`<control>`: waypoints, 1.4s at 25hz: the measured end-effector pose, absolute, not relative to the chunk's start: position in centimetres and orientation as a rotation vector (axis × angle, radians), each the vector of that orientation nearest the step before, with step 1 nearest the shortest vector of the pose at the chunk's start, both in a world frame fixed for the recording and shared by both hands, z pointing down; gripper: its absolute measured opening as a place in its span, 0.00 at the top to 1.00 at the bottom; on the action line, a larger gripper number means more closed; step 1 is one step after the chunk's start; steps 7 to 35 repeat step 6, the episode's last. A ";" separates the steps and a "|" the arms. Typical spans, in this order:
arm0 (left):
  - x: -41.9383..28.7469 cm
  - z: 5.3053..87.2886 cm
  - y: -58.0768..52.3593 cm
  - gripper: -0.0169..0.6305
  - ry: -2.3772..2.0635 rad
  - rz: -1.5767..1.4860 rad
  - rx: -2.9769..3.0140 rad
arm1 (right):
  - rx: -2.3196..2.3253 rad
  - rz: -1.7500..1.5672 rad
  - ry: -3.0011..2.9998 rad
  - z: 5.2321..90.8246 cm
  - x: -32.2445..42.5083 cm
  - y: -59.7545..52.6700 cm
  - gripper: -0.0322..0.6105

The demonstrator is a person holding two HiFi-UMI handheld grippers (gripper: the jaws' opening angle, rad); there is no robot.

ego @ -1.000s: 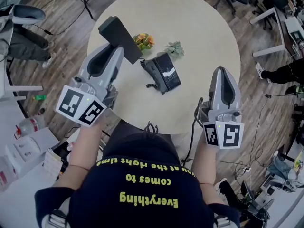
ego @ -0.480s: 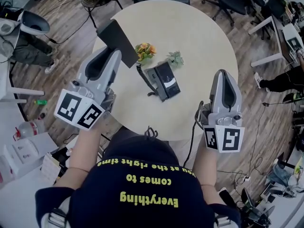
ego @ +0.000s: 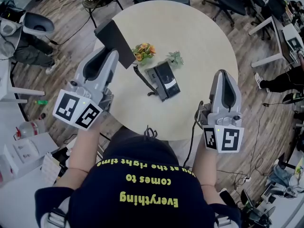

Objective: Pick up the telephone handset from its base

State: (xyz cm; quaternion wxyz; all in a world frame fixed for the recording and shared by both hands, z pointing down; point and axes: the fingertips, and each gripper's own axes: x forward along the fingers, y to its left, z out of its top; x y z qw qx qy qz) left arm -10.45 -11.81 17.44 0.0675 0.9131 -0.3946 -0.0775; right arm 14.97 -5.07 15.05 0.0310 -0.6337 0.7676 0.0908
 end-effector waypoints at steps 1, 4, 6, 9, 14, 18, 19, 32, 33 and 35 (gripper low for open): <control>-10.4 17.4 -11.8 0.86 -1.190 -0.235 2.751 | -1.955 0.279 2.361 15.0 15.1 -5.0 0.93; -10.3 17.4 -11.7 0.86 -1.189 -0.239 2.749 | -1.960 0.277 2.355 15.1 15.4 -4.9 0.93; -10.1 17.3 -11.6 0.86 -1.188 -0.240 2.750 | -1.964 0.277 2.351 15.0 15.6 -4.8 0.93; -10.1 17.3 -11.6 0.86 -1.188 -0.240 2.750 | -1.964 0.277 2.351 15.0 15.6 -4.8 0.93; -10.1 17.3 -11.6 0.86 -1.188 -0.240 2.750 | -1.964 0.277 2.351 15.0 15.6 -4.8 0.93; -10.1 17.3 -11.6 0.86 -1.188 -0.240 2.750 | -1.964 0.277 2.351 15.0 15.6 -4.8 0.93; -10.1 17.3 -11.6 0.86 -1.188 -0.240 2.750 | -1.964 0.277 2.351 15.0 15.6 -4.8 0.93; -10.1 17.3 -11.6 0.86 -1.188 -0.240 2.750 | -1.964 0.277 2.351 15.0 15.6 -4.8 0.93; -10.1 17.3 -11.6 0.86 -1.188 -0.240 2.750 | -1.964 0.277 2.351 15.0 15.6 -4.8 0.93; -10.1 17.3 -11.6 0.86 -1.188 -0.240 2.750 | -1.964 0.277 2.351 15.0 15.6 -4.8 0.93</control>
